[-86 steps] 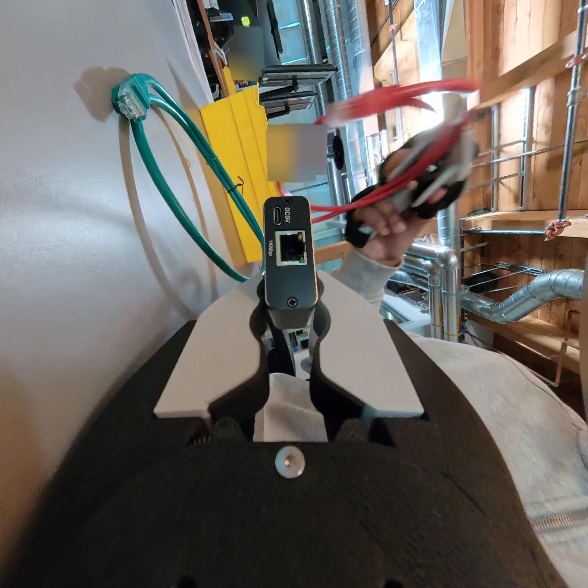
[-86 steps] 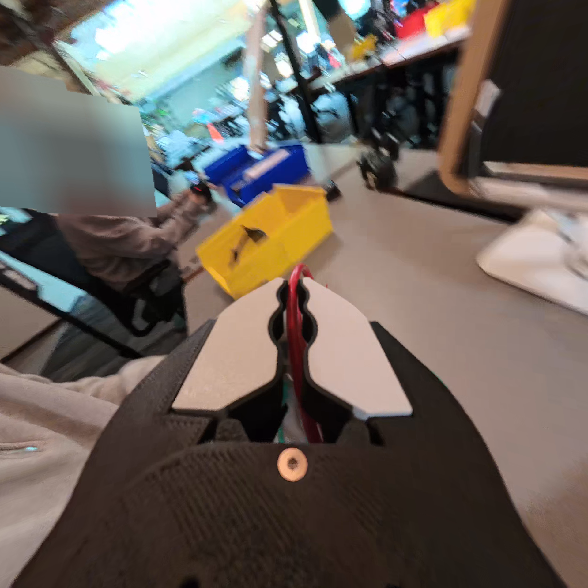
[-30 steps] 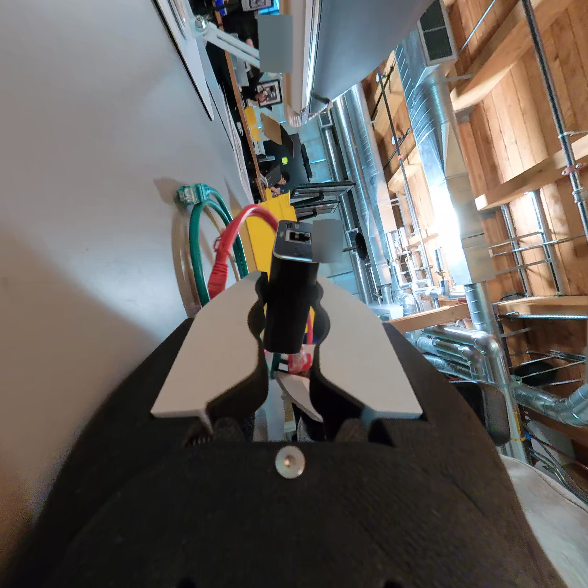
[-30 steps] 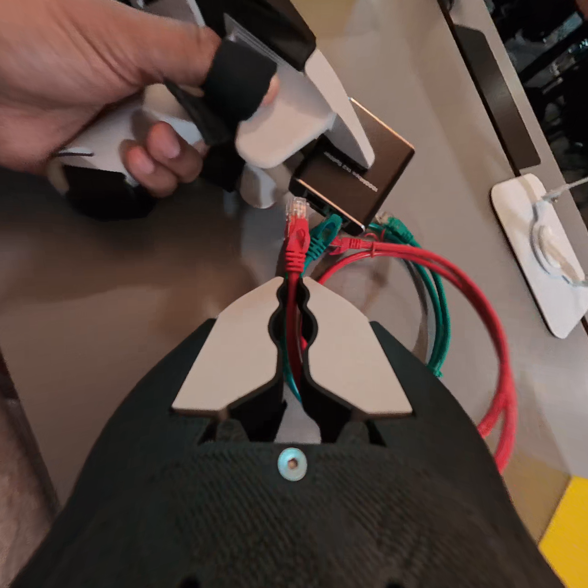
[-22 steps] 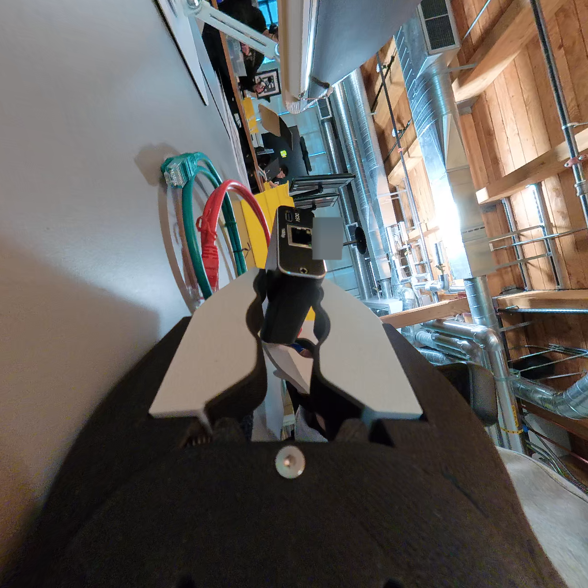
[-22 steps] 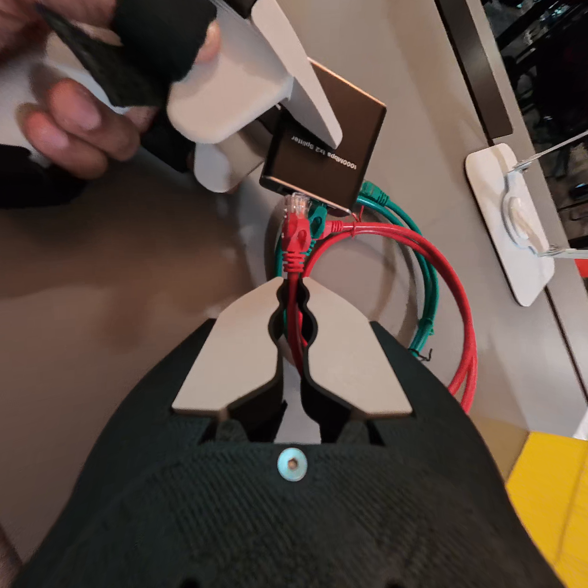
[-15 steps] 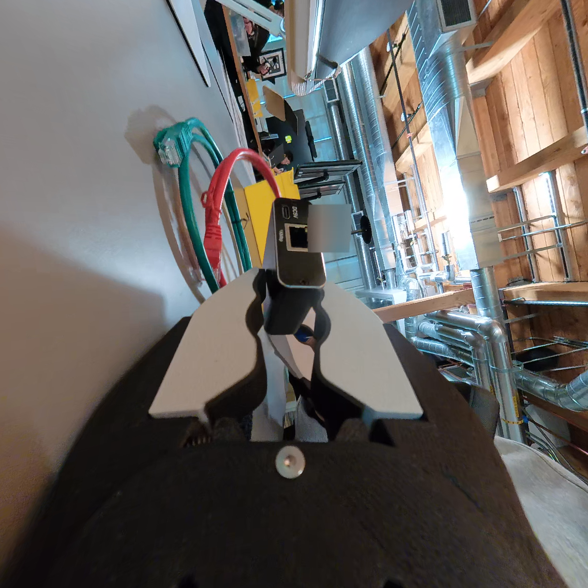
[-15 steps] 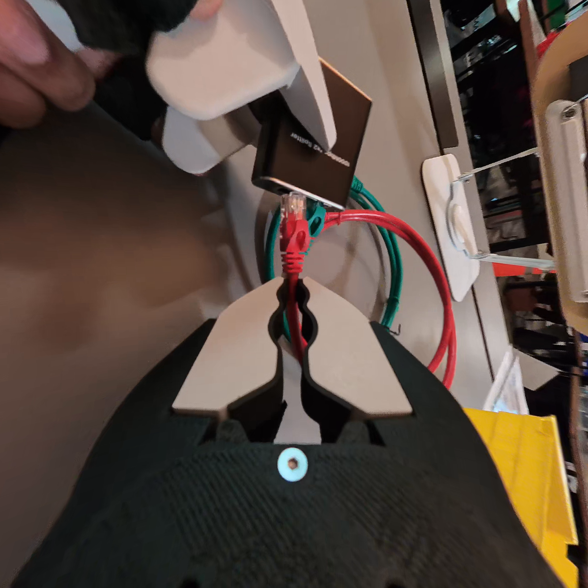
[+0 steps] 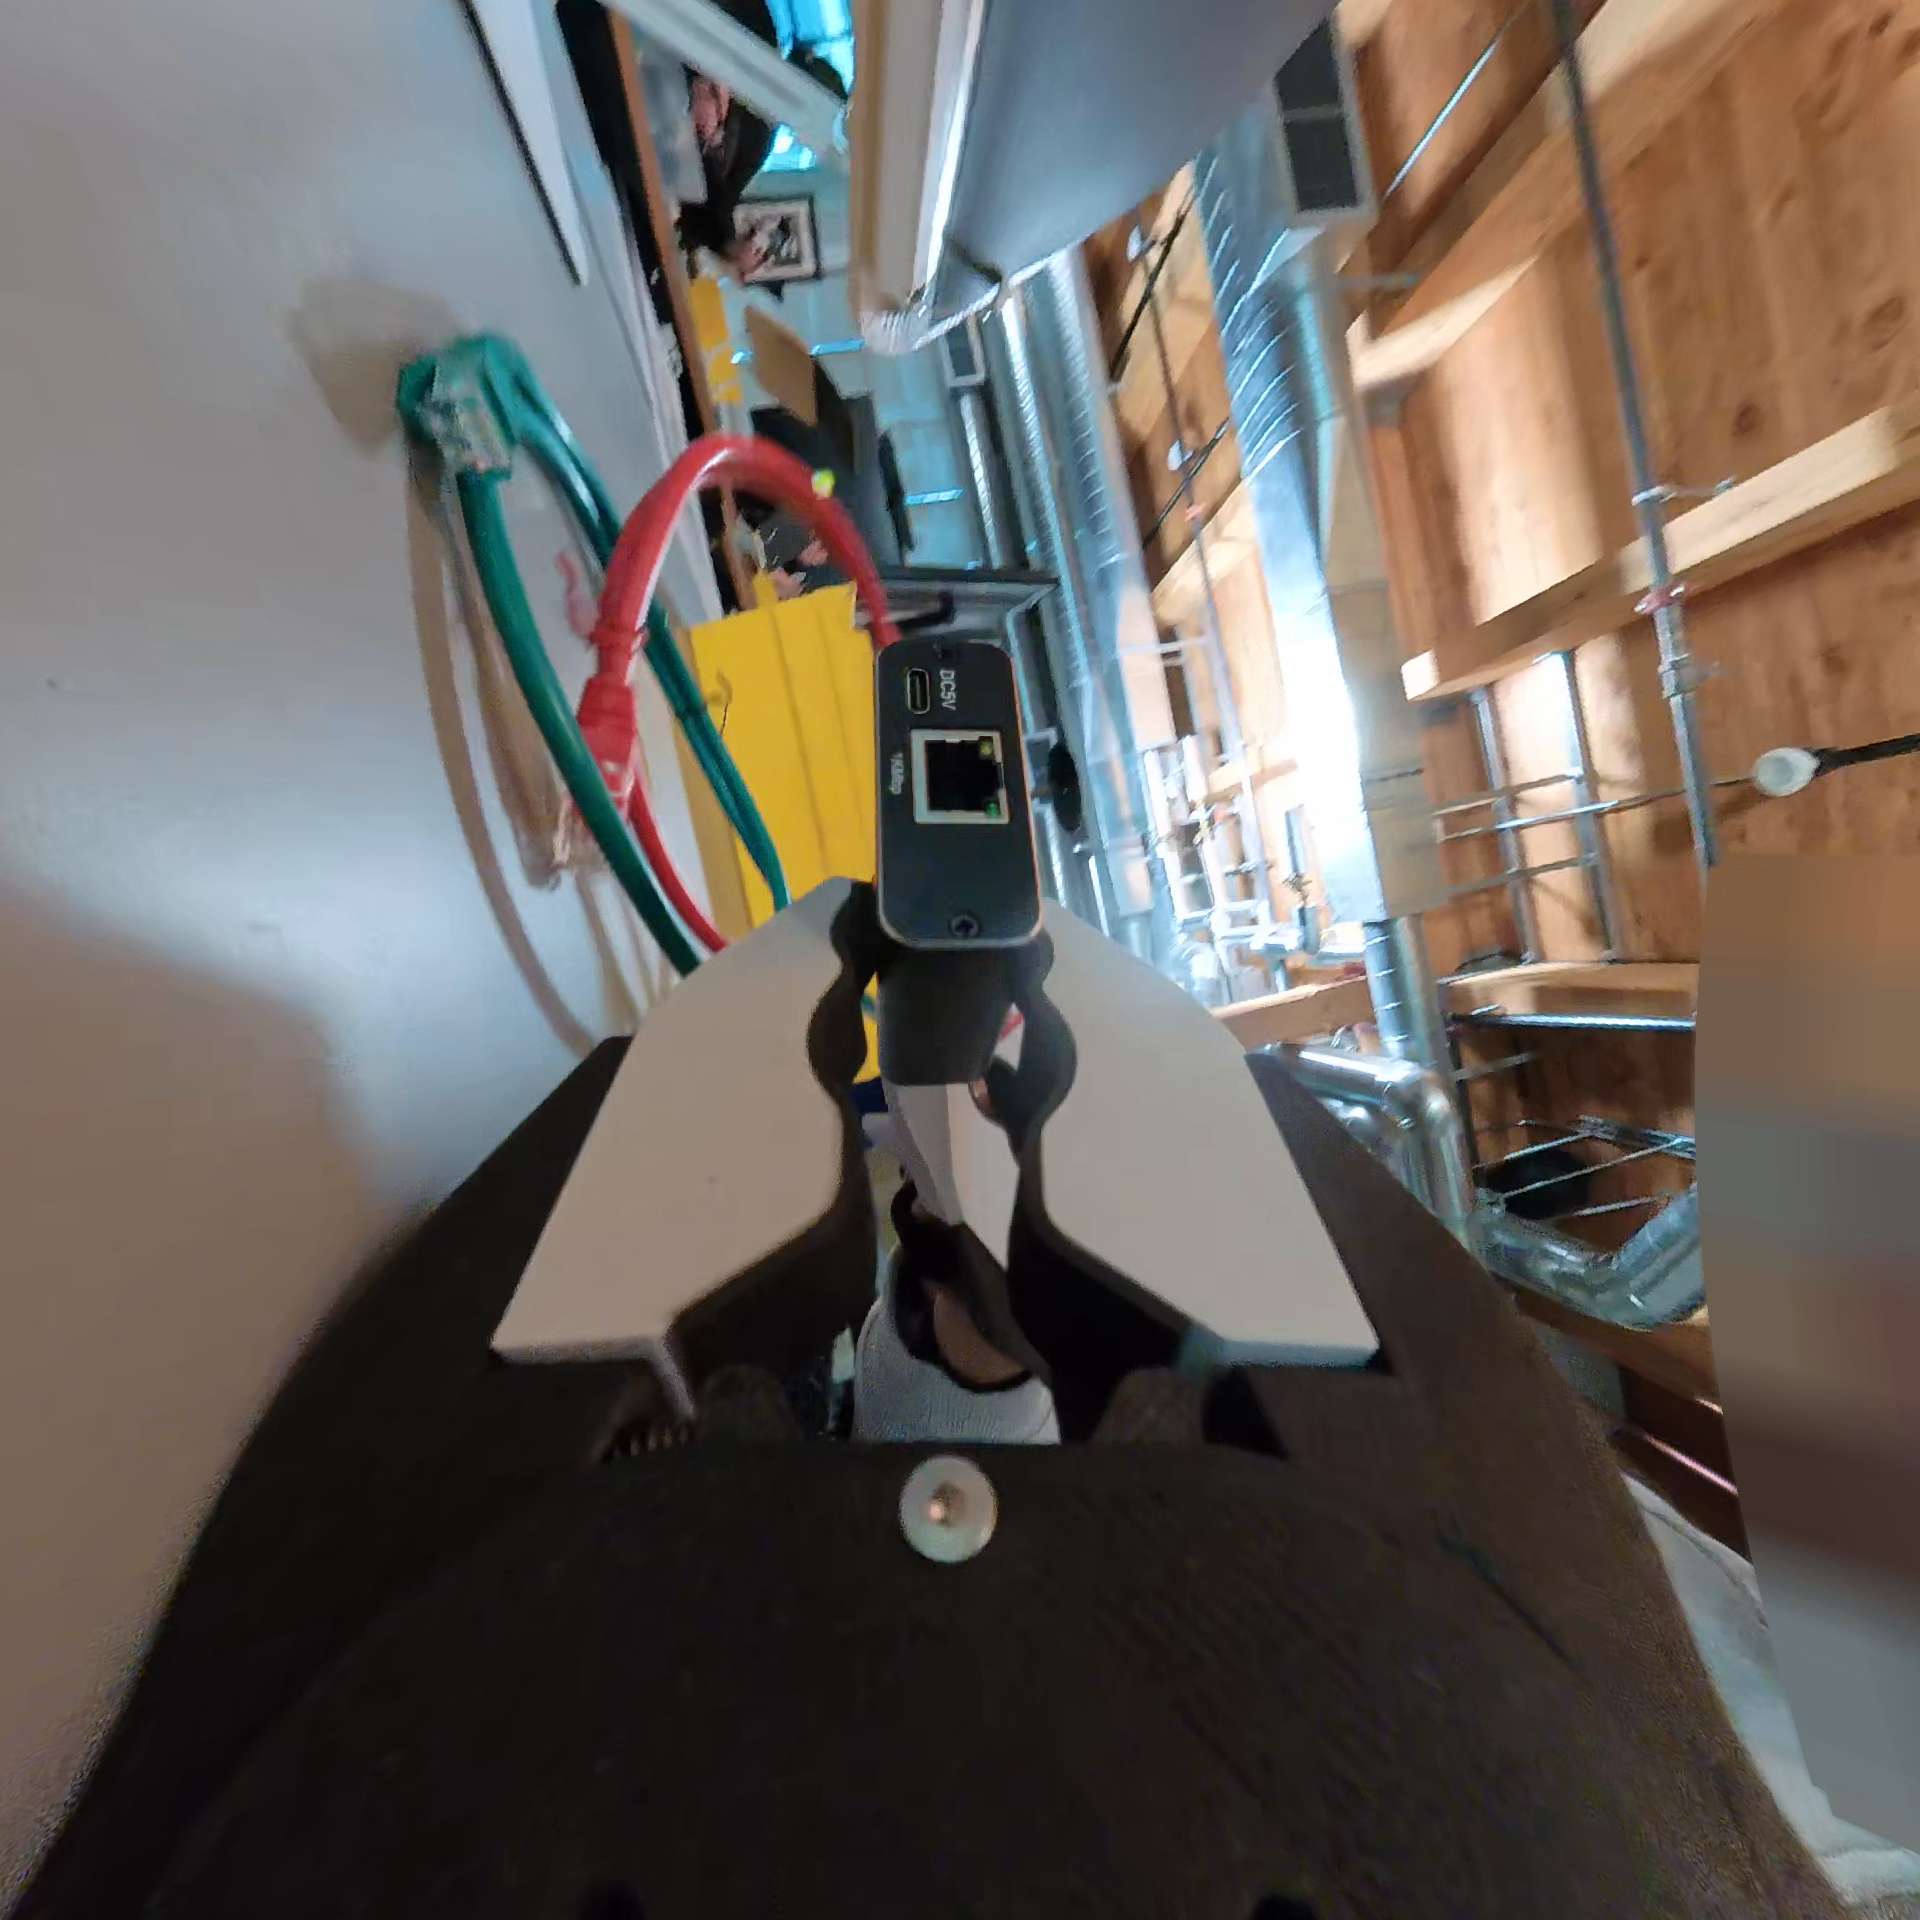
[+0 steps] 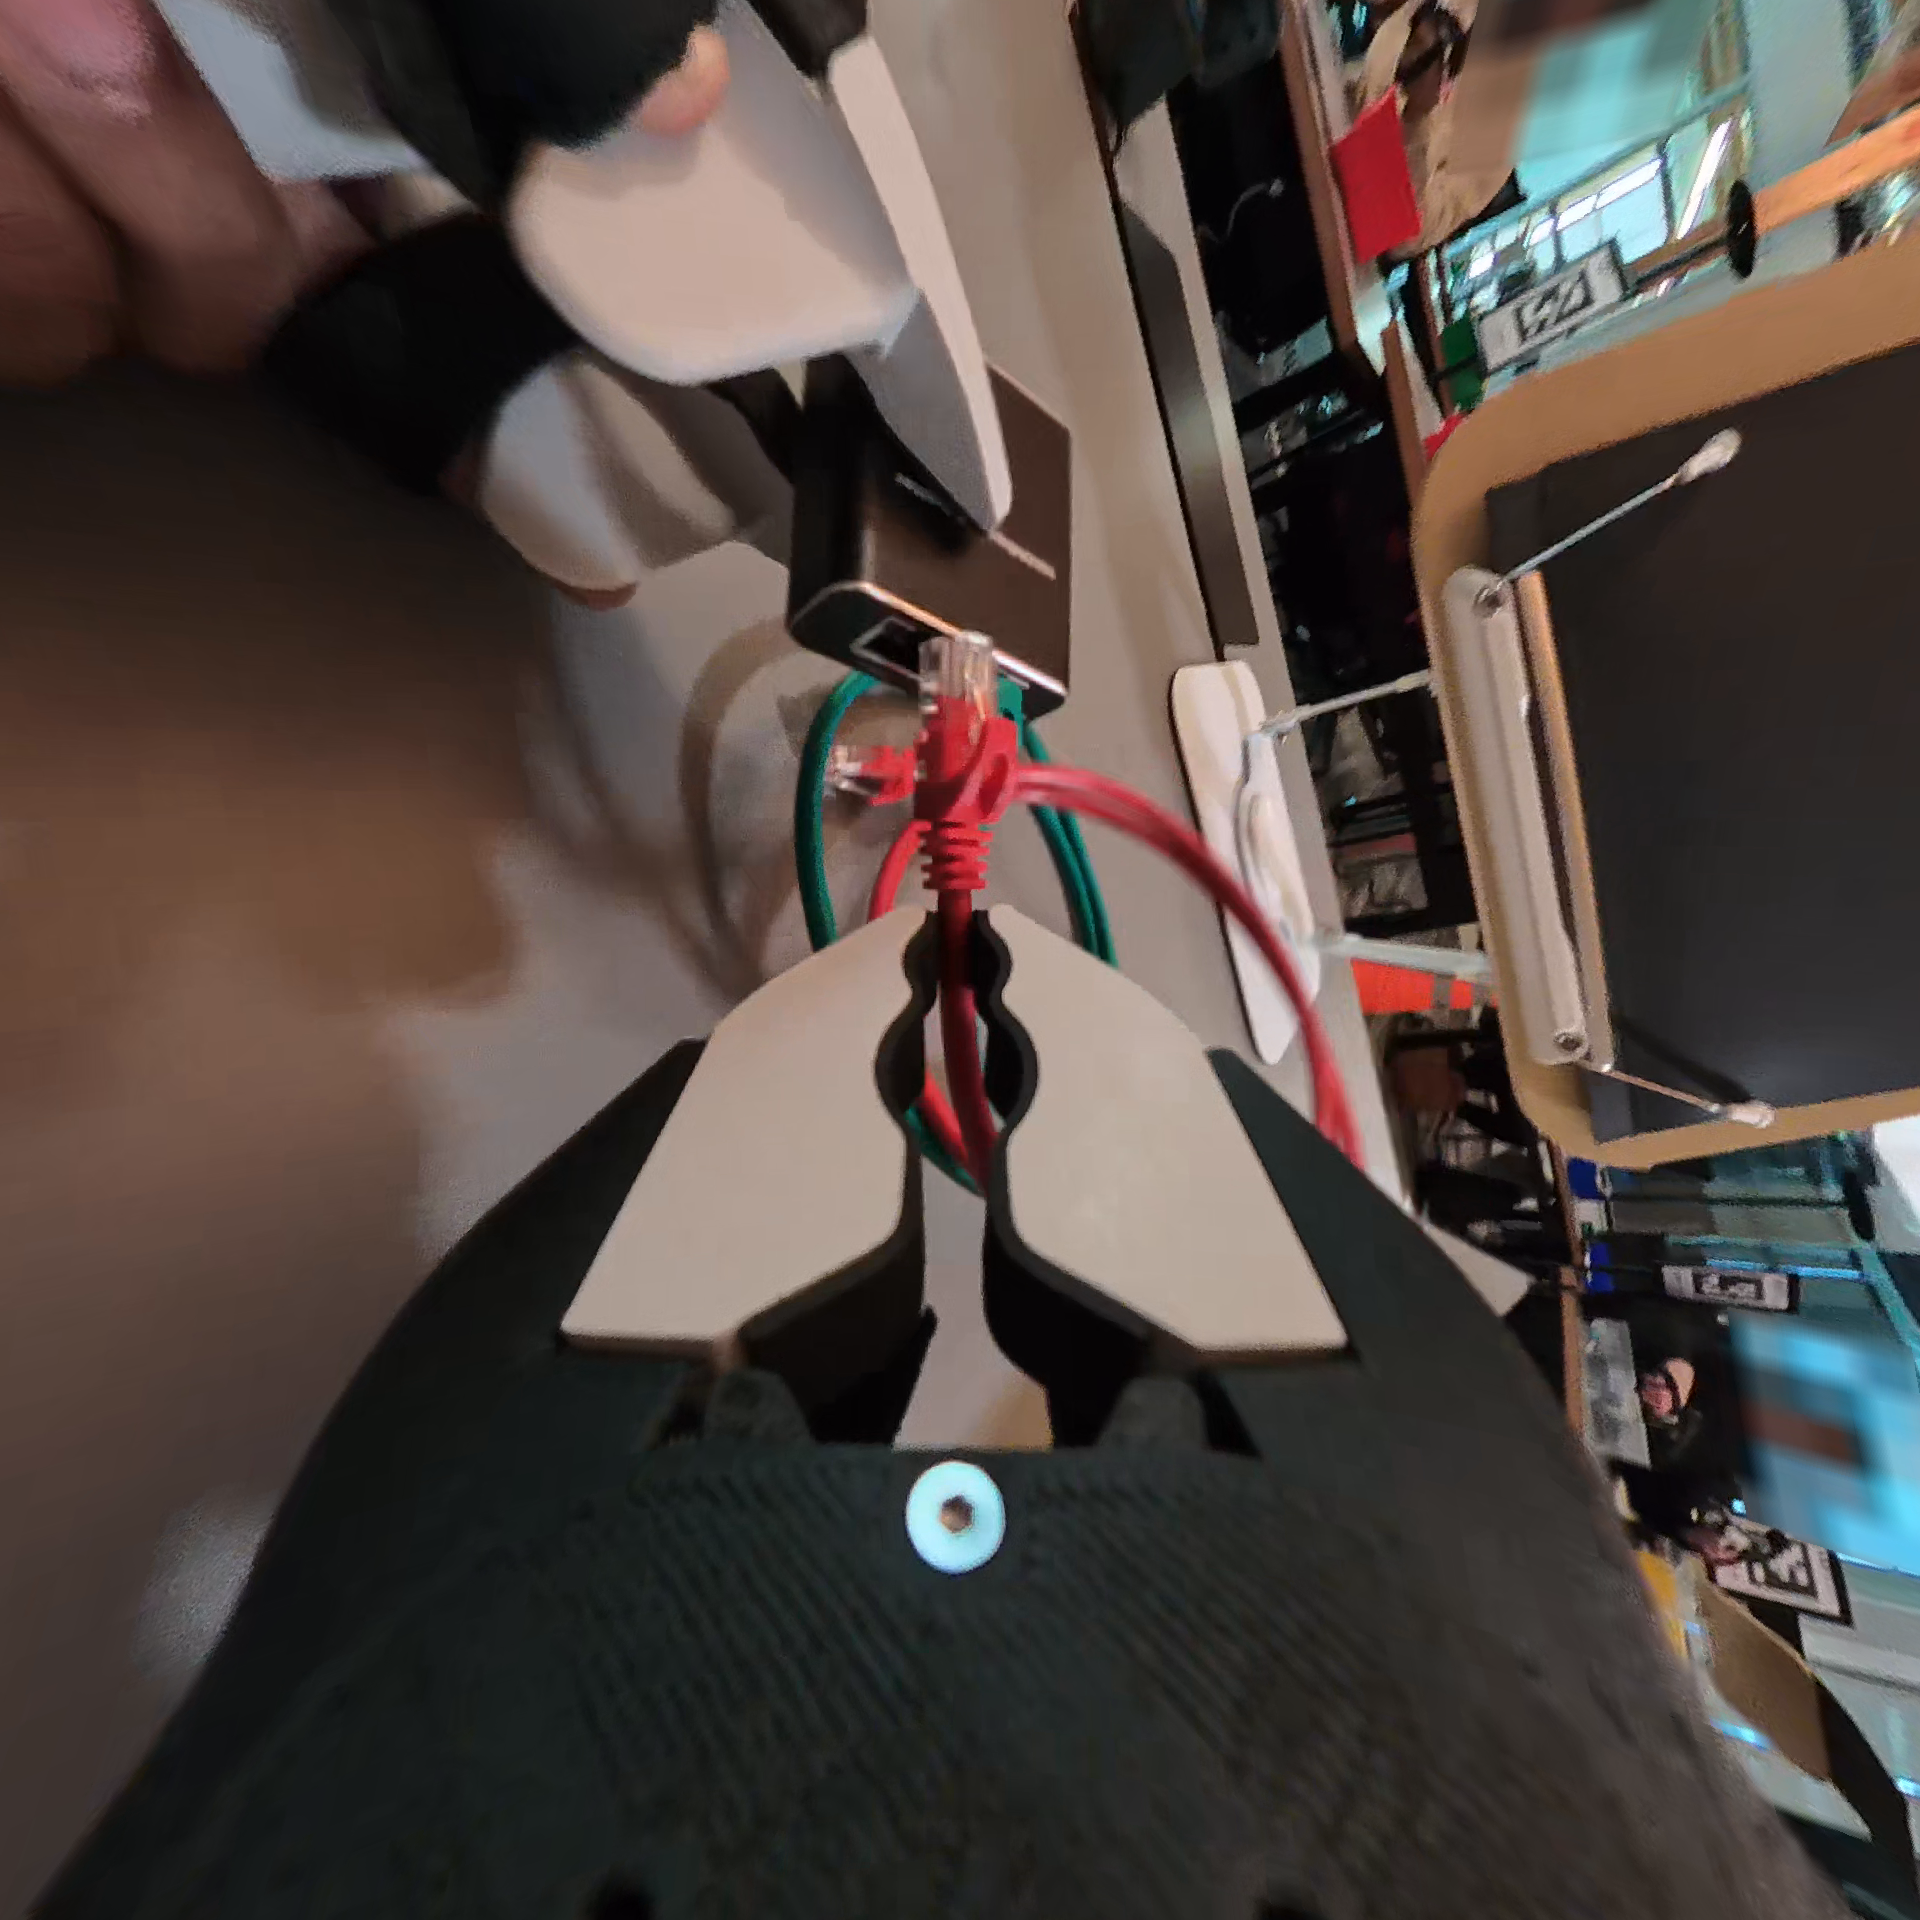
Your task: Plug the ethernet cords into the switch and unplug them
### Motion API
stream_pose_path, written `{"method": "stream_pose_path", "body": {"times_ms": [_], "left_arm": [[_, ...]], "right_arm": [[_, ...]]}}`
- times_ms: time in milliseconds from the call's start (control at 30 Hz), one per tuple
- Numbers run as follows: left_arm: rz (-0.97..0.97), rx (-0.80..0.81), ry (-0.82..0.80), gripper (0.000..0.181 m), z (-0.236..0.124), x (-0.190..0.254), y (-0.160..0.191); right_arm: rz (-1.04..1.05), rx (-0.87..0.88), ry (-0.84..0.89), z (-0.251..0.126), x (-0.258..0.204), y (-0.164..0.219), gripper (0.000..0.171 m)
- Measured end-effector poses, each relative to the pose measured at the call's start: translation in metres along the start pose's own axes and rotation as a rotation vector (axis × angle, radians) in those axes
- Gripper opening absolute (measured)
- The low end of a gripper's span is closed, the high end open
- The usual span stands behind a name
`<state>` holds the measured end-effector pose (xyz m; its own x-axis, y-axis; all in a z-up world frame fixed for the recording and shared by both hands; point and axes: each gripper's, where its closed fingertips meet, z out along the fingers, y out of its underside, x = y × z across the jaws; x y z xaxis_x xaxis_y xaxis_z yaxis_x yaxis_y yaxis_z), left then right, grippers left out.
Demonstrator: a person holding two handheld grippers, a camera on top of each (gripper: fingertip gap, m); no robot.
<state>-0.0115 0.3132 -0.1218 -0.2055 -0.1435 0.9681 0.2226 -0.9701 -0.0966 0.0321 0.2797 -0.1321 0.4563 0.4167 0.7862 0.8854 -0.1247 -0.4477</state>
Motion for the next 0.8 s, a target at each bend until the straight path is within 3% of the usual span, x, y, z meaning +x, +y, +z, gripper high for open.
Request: {"method": "stream_pose_path", "body": {"times_ms": [33, 133, 233, 400, 533, 633, 800], "left_arm": [[0.002, 0.024, 0.017, 0.026, -0.001, 0.002, -0.003], [-0.004, 0.041, 0.058, 0.025, -0.001, 0.007, -0.006], [-0.011, -0.045, 0.061, 0.026, 0.007, 0.006, 0.009], [-0.034, -0.076, 0.089, 0.026, 0.009, 0.009, 0.014], [0.026, -0.069, 0.020, 0.025, 0.003, 0.003, 0.006], [0.050, -0.037, 0.036, 0.025, -0.002, 0.007, -0.004], [0.067, 0.058, 0.095, 0.025, -0.015, 0.020, -0.027]], "right_arm": [[-0.006, 0.026, 0.003, -0.002, 0.000, -0.004, 0.006], [0.003, 0.079, 0.020, -0.003, 0.009, -0.004, 0.006], [0.140, 0.124, -0.030, -0.002, 0.024, 0.009, 0.008], [0.579, 0.310, -0.279, -0.011, 0.032, 0.002, 0.009], [0.928, 0.488, -0.313, -0.024, 0.071, 0.009, 0.006], [1.075, 0.442, -0.191, -0.022, 0.105, 0.052, 0.005], [1.091, 0.378, 0.241, -0.052, 0.168, 0.127, 0.005]]}}
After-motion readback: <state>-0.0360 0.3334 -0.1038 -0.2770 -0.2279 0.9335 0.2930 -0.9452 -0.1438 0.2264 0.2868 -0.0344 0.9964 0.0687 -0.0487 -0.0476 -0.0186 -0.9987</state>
